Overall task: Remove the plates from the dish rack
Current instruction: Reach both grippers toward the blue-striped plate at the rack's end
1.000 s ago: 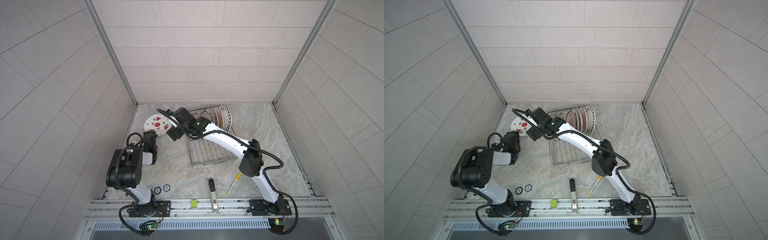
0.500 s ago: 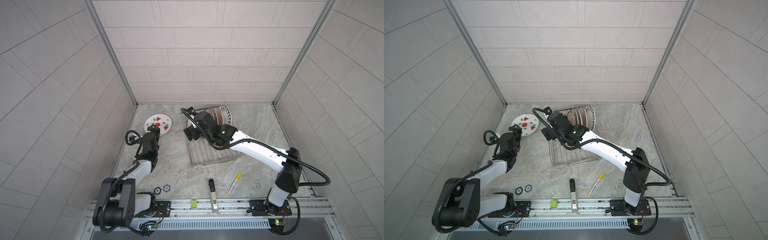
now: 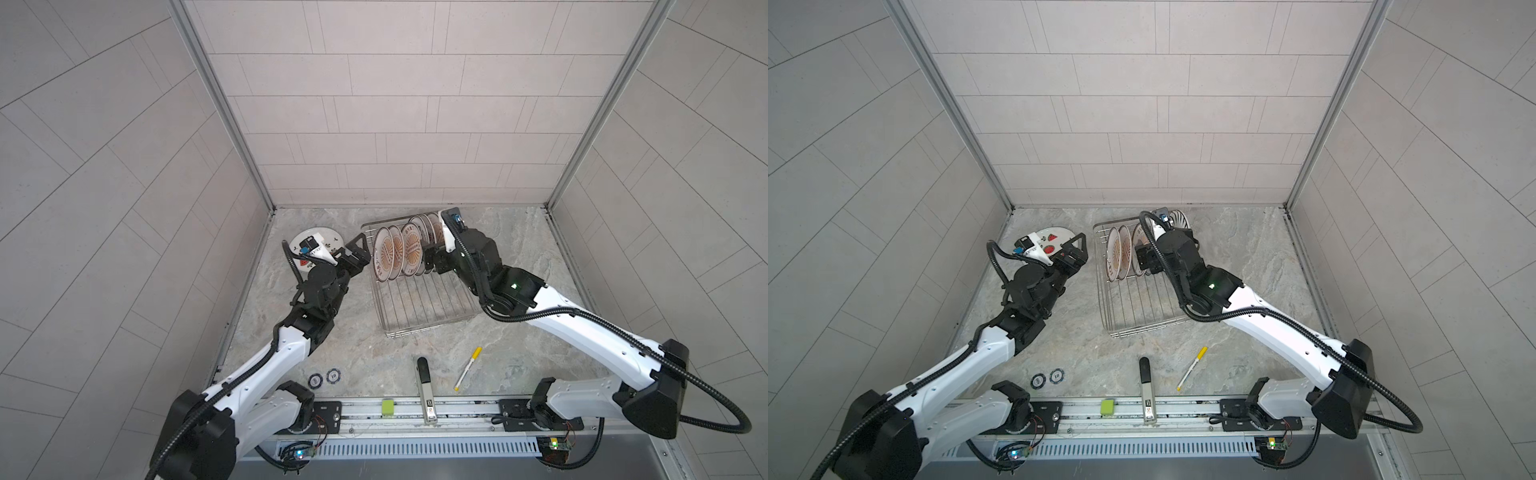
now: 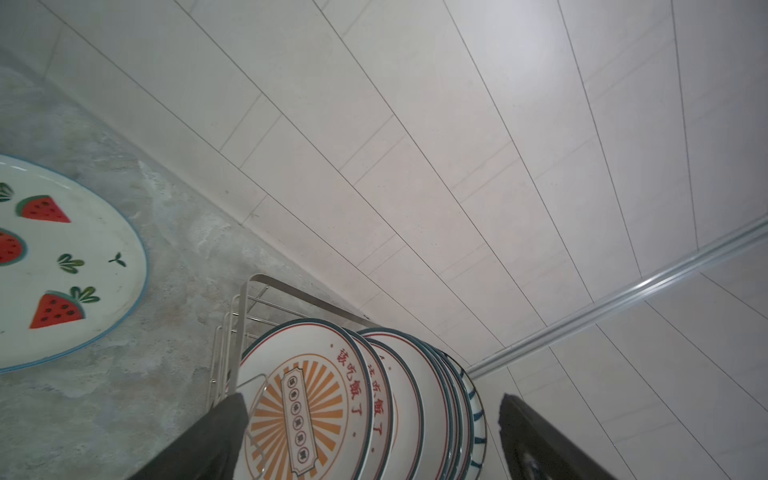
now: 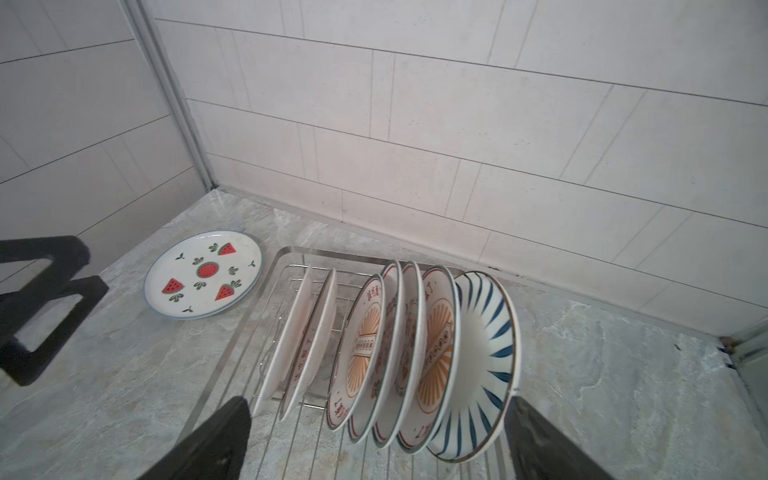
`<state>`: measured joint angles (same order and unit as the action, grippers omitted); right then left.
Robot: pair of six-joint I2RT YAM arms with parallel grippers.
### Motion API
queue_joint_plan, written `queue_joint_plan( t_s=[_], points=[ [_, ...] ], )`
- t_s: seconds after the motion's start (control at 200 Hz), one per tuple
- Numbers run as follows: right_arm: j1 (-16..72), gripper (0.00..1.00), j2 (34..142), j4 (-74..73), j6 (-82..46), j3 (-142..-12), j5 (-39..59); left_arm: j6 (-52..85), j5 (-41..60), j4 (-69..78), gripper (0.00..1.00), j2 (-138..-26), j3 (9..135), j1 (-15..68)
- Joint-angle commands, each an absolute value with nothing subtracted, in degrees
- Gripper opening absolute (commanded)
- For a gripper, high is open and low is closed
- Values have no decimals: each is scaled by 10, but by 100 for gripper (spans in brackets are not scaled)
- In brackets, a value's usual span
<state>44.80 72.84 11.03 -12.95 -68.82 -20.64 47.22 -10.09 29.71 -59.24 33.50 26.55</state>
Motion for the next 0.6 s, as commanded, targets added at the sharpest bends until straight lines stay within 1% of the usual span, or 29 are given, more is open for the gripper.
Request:
queue_joint_plan(
  t_s=[0.0,0.06,0.14,0.245,0.325,0.415,0.595],
  points=[
    [424,98,694,92,-142,-660,-227,394,-115,302,100,-601,366,294],
    [403,98,688,104,-147,-654,-227,357,-160,303,100,-615,380,330],
    [379,98,676,103,-150,-638,-226,307,-183,308,100,-643,407,372],
    [352,98,657,78,-150,-608,-203,282,-143,318,100,-700,451,397],
    [328,99,663,86,-163,-611,-205,228,-103,331,100,-733,477,421],
    [296,99,687,104,-174,-624,-187,172,-97,333,100,-757,498,447],
    [242,98,754,115,-198,-654,-118,172,-30,336,100,-807,530,449]
  ],
)
